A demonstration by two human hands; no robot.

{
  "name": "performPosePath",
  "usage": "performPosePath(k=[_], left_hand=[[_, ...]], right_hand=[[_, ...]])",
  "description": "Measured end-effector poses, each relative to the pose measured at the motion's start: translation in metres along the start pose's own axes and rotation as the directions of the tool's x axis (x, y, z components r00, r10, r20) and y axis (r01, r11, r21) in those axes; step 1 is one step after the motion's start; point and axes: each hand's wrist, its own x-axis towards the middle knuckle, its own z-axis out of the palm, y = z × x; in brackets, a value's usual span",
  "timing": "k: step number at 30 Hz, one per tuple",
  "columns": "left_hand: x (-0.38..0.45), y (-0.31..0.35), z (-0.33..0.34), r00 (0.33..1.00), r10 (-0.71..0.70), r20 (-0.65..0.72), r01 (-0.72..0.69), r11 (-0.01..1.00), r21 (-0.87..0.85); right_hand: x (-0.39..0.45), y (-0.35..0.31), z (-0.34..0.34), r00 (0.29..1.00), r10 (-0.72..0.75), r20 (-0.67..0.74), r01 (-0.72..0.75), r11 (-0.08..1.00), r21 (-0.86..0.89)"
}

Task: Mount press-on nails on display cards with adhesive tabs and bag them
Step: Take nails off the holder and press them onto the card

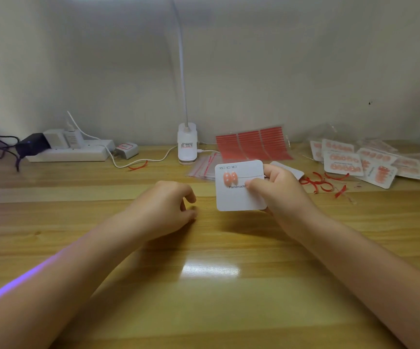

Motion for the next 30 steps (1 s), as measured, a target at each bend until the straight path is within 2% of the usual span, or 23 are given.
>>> performPosePath(k=[4, 8, 13, 21, 27, 30], left_hand=[[0.007, -0.01, -0.01, 0.998, -0.009, -0.057, 0.008, 1.0, -0.019], [0.008, -0.014, -0.015, 0.995, 0.086, 0.059, -0.088, 0.996, 0.026], [0.007, -0.011, -0.008, 0.983, 0.111, 0.146, -0.13, 0.984, 0.125], [0.001, -0.007, 0.001, 0.975, 0.22, 0.021, -0.217, 0.934, 0.284], [0.001, -0.005, 0.004, 0.983, 0.183, -0.006, -0.18, 0.972, 0.152], [-0.001, -0.003, 0.008, 0.985, 0.171, -0.035, -0.165, 0.976, 0.141]], right_hand=[[0.002, 0.004, -0.002, 1.0, -0.002, -0.003, 0.002, 1.0, -0.007], [0.002, 0.009, -0.002, 1.0, -0.006, -0.012, 0.006, 1.0, -0.01], [0.001, 0.015, 0.002, 0.999, -0.027, -0.02, 0.026, 0.999, -0.039], [0.0, 0.023, 0.006, 1.0, -0.016, 0.0, 0.016, 0.999, -0.047], [0.0, 0.026, 0.007, 1.0, -0.005, -0.002, 0.005, 0.997, -0.077], [0.0, 0.028, 0.008, 1.0, 0.021, 0.006, -0.02, 0.997, -0.081]])
